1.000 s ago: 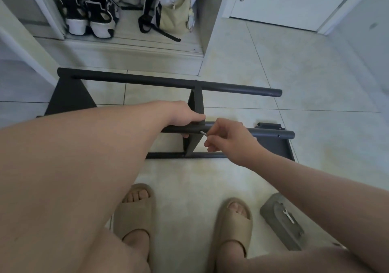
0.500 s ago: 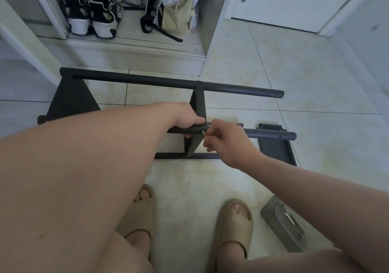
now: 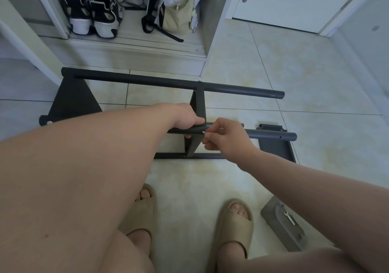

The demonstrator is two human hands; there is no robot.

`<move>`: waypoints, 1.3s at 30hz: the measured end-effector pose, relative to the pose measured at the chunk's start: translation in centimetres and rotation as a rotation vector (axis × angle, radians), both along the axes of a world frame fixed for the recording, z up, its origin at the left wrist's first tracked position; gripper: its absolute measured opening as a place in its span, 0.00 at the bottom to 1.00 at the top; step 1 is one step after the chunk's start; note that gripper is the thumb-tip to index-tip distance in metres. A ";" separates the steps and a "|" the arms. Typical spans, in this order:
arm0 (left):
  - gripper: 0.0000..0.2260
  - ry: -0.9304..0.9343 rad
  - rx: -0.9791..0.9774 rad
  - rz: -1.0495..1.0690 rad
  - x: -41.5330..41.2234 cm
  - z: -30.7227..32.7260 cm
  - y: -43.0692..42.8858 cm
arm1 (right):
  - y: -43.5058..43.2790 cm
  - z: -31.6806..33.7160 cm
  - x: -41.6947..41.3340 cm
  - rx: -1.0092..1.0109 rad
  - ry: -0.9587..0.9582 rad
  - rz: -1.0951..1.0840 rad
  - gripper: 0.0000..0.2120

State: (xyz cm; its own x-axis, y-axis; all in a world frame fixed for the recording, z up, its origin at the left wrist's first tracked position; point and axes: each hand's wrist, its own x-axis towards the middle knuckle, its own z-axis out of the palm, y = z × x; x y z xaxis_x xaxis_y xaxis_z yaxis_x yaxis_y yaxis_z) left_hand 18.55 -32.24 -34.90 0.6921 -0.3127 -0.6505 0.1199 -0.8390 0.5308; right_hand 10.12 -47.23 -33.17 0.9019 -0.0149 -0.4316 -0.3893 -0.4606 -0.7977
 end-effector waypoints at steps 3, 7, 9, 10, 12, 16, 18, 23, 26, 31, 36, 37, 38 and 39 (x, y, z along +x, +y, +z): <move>0.20 -0.001 0.014 0.010 -0.1 0.0 0.0 | 0.3 -0.3 0.2 -0.047 -0.005 0.012 0.09; 0.20 0.000 0.010 0.016 -0.2 0.0 -0.1 | 0.5 -0.5 0.7 -0.085 -0.028 0.016 0.10; 0.20 -0.002 0.007 0.025 -0.1 0.1 -0.1 | 0.5 -0.6 0.8 -0.129 -0.050 0.039 0.10; 0.20 0.001 0.005 0.029 -0.1 0.1 -0.1 | 0.6 -0.6 0.8 -0.182 -0.065 0.076 0.10; 0.21 0.018 0.001 0.035 -0.2 0.0 0.0 | 0.8 -0.6 0.7 -0.334 -0.102 0.187 0.08; 0.21 0.020 -0.004 0.052 -0.3 0.0 0.0 | 1.0 -0.8 0.9 -0.385 -0.103 0.204 0.06; 0.20 0.019 -0.006 0.057 -0.3 0.1 -0.1 | 0.9 -0.9 1.2 -0.352 -0.084 0.160 0.05; 0.19 0.037 -0.023 0.055 -0.4 0.3 0.1 | 0.7 -1.3 1.9 -0.425 -0.048 0.146 0.06; 0.18 0.010 -0.025 0.046 -0.3 0.2 0.4 | 0.4 -1.1 2.4 -0.604 -0.057 0.176 0.11; 0.16 -0.037 -0.101 0.191 -0.8 -0.2 -0.1 | -0.9 -0.9 1.5 -0.685 -0.101 0.291 0.17; 0.14 -0.338 0.134 0.066 -2.5 0.3 -0.3 | -3.8 -0.2 -0.7 -0.597 -0.089 0.469 0.17; 0.13 -0.412 0.178 0.043 -3.0 0.5 -0.5 | -4.9 -0.1 -1.2 -0.624 -0.093 0.493 0.18; 0.11 -0.500 0.213 0.027 -3.4 0.9 -0.8 | -6.2 0.1 -1.8 -0.652 -0.090 0.506 0.20; 0.11 -0.600 0.226 0.007 -3.7 1.2 -1.2 | -7.5 0.2 -2.5 -0.679 -0.085 0.510 0.22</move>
